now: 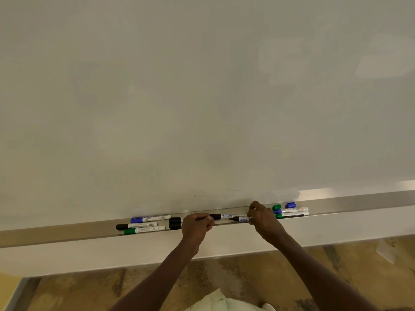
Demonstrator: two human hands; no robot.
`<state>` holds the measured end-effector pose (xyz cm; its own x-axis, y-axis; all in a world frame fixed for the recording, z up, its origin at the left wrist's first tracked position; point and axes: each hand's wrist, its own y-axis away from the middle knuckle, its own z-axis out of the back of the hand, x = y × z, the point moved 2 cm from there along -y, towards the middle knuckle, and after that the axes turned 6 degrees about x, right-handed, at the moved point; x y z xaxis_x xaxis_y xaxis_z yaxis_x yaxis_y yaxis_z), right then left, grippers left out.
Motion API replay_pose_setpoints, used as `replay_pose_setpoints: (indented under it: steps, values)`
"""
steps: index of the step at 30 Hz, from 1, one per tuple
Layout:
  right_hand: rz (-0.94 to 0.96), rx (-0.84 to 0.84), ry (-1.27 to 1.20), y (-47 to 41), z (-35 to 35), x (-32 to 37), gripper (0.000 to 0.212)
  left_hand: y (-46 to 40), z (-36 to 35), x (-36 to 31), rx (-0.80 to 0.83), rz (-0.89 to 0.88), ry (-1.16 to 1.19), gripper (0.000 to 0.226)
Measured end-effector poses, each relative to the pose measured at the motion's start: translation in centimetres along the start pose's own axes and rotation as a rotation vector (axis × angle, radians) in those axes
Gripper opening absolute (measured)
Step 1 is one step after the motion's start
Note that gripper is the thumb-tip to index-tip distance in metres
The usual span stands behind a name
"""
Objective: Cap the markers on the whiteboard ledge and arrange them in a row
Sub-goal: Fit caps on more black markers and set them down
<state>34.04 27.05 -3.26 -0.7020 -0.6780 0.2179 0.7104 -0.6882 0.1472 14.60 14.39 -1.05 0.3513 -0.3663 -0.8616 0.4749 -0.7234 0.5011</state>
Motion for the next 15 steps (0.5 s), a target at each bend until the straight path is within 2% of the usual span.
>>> replay_pose_setpoints:
  steps: [5, 15]
  values:
    - [0.003, -0.079, -0.131, 0.7, 1.9, -2.1, 0.007, -0.8, -3.5, 0.2, -0.042, -0.058, -0.08, 0.008]
    - [0.047, -0.052, -0.164, 3.0, 5.6, -10.8, 0.013, -0.2, -13.9, 1.2, -0.039, -0.329, -0.547, 0.012]
